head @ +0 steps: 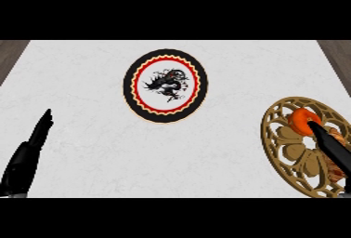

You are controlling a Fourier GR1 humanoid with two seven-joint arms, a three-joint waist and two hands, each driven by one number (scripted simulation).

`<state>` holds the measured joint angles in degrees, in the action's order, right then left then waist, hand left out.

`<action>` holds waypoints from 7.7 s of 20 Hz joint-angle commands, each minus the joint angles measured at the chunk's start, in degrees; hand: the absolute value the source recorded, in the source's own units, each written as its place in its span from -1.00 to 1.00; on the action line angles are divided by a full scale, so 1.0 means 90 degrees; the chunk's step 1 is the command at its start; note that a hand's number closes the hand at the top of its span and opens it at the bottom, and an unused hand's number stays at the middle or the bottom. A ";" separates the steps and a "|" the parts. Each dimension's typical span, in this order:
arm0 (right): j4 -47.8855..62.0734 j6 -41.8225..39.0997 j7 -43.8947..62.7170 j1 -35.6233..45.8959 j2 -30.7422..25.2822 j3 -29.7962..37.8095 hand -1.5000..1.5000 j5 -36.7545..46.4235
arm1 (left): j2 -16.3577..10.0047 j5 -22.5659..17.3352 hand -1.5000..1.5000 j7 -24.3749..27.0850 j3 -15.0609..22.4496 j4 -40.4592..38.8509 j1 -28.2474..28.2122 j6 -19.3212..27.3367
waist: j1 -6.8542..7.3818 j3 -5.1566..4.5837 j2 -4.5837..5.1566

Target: Pick the squash from the placemat and place it in the plate

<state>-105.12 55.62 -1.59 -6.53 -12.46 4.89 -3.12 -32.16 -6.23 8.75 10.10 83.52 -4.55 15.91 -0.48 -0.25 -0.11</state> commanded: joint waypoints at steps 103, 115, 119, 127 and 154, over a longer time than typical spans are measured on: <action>0.3554 -0.6160 0.1424 0.6306 -0.0458 -0.1773 1.00 0.3980 | 0.1714 0.1904 0.00 -0.0110 -0.1727 0.0684 -0.0381 -0.1705 | 0.0161 0.0025 0.0002; 0.6518 -0.5715 0.1716 0.7842 0.1298 -0.1774 1.00 0.4552 | 0.1739 0.1974 0.00 -0.0107 -0.1855 0.0113 0.0194 -0.1782 | 0.0211 0.0023 0.0046; 0.7948 -0.5229 0.1203 0.8279 0.1368 -0.1807 1.00 0.4408 | 0.1751 0.1916 0.00 -0.0376 -0.1763 0.0190 0.0376 -0.1953 | 0.0373 0.0023 0.0105; 0.8732 -0.4538 0.1338 0.8103 0.1382 -0.1914 1.00 0.2961 | 0.1961 0.2142 0.00 -0.0052 -0.1592 0.0086 0.0375 -0.1783 | 0.0588 0.0020 0.0149; 0.8921 -0.4531 -0.1948 0.7341 -0.0007 0.0538 -1.00 0.0061 | 0.1815 0.1990 0.00 -0.0032 -0.2008 0.0148 0.0096 -0.1932 | 0.0220 0.0034 0.0084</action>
<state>-25.46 21.47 -13.21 61.71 -8.22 6.27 0.48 -15.84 11.89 7.84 -7.58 85.08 -3.20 -1.20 1.60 0.06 0.62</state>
